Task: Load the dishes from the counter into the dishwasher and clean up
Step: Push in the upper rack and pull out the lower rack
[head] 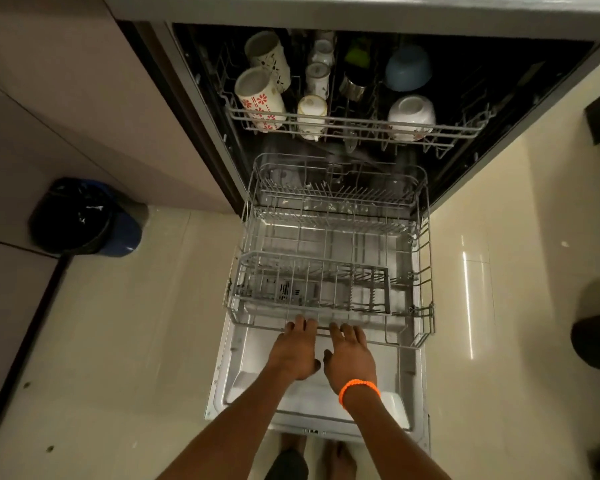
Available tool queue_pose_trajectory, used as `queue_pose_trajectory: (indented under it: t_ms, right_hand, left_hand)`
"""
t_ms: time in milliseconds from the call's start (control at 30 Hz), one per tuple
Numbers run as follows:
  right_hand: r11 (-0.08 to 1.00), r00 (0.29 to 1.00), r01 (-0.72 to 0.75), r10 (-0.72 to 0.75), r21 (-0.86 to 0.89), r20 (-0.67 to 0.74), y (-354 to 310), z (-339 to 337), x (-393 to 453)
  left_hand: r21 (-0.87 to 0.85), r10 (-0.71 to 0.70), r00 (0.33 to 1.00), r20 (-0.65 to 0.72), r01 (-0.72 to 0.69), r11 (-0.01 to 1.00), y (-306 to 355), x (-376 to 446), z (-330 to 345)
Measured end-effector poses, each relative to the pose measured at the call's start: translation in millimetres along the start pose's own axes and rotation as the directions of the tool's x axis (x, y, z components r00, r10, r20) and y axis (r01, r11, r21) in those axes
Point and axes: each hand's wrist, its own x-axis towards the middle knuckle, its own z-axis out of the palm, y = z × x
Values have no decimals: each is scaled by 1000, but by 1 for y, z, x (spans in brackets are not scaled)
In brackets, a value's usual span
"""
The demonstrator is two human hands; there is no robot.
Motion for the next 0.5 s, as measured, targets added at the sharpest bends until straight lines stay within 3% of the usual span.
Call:
queue_pose_trajectory:
  t_ms: [333,500]
  right_hand:
    - [994,994,88,-83,-61,73,20,29,-68]
    - [994,995,95,-93,-49,34,15,32,-80]
  left_hand:
    - [-12,-69,994,87,71,997,9,-67,58]
    - [-18,-72,997,31,73,997,8,-78,64]
